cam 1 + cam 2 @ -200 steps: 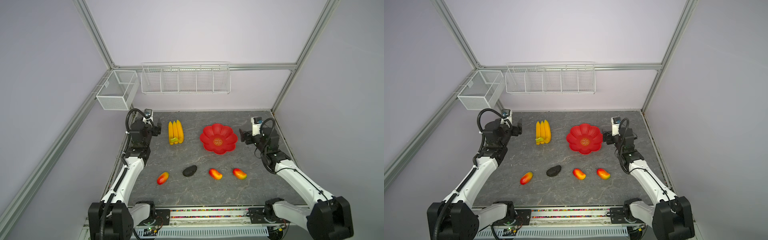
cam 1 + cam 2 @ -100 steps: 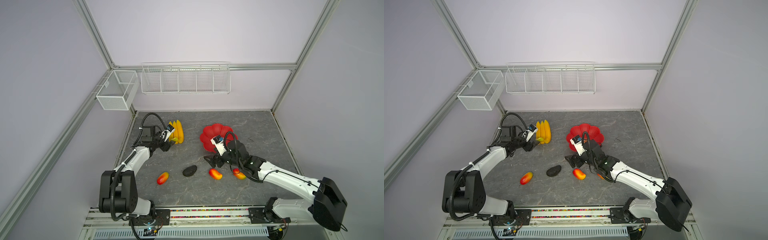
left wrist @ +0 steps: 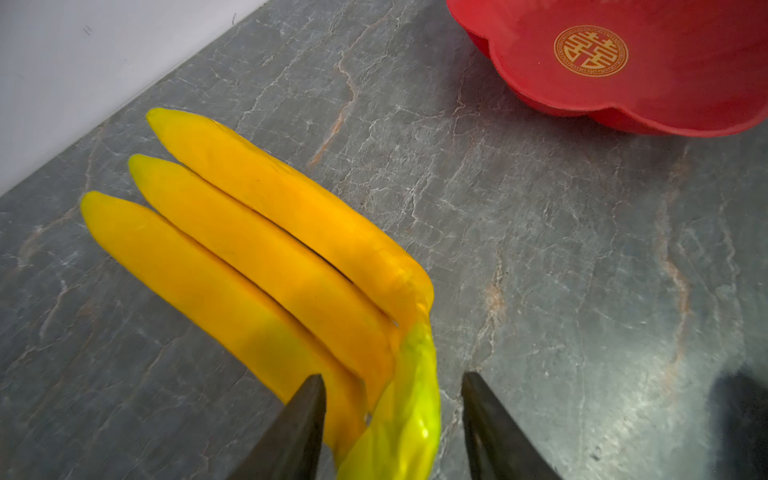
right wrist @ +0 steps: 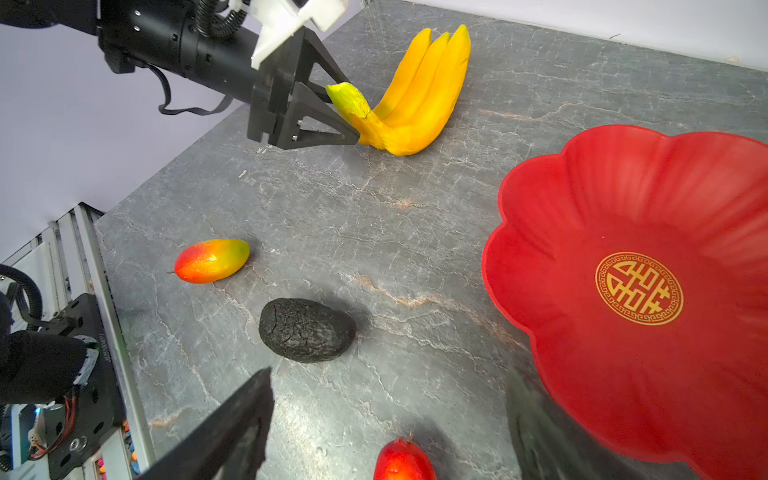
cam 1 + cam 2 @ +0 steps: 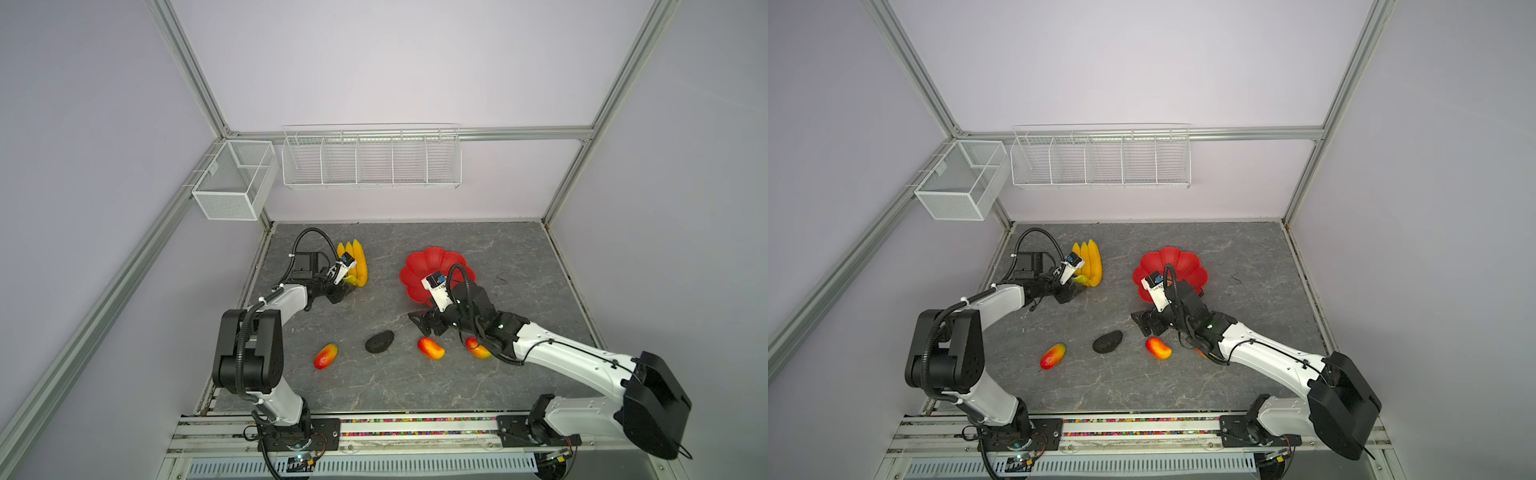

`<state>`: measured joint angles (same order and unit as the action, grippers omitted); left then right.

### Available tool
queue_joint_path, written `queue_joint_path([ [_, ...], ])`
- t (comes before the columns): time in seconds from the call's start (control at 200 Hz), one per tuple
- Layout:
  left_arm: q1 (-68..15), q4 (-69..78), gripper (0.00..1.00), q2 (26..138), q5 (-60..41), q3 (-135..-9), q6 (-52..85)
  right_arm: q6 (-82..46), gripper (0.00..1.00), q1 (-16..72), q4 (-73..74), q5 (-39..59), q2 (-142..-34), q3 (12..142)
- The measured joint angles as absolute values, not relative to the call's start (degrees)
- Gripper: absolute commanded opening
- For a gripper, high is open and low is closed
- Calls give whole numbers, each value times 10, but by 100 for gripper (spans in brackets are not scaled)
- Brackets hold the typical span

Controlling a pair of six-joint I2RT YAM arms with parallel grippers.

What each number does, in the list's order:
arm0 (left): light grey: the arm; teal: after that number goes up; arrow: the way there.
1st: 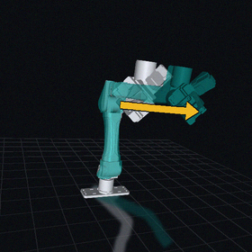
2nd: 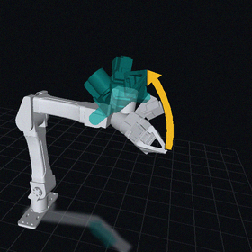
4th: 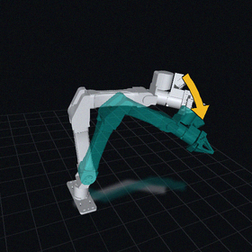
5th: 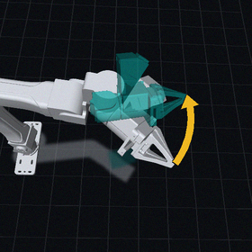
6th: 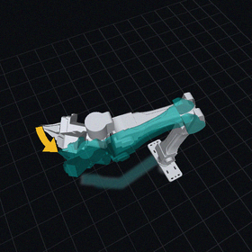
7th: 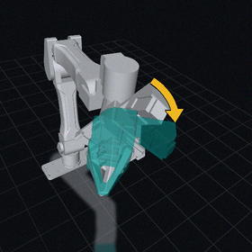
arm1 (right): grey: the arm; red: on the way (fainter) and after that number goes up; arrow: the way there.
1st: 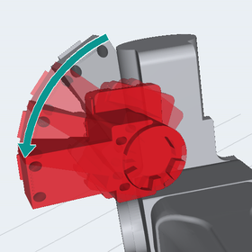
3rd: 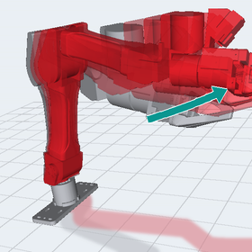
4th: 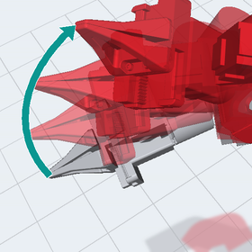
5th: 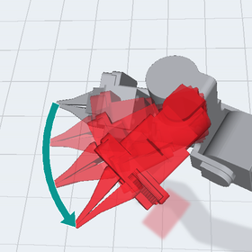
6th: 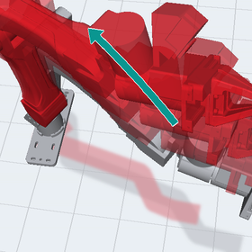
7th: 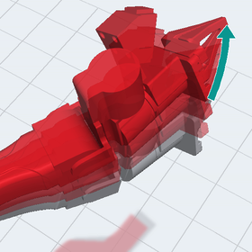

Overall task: Place and organize the fake fruits in the fruit bowl
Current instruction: 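Grasp the yellow banana stem with the left gripper while the right arm advances, then carry the bananas into the red bowl with the left gripper while the right draws back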

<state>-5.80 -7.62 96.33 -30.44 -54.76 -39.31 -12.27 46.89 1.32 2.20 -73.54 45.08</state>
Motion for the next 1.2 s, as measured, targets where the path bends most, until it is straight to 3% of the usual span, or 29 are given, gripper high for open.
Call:
queue_joint_path([
  [0.12, -61, -85, 20, 986, -309, -566, -405, -136, 88, 462, 15, 22, -732, 442],
  [0.32, -61, -107, 6, 985, -320, -598, -439, -160, 89, 418, 11, 28, -699, 417],
  [0.565, -95, -130, 4, 895, -298, -593, -427, -185, 89, 325, -29, 35, -588, 402],
  [0.824, -310, -144, 3, 838, -213, -672, -346, -232, 89, 153, -151, 43, -538, 399],
  [0.994, -413, -158, 4, 892, -157, -755, -284, -269, 89, 57, -187, 84, -494, 358],
  [1.199, -480, -194, 4, 1043, -92, -903, -213, -281, 89, 34, -218, 120, -467, 348],
])
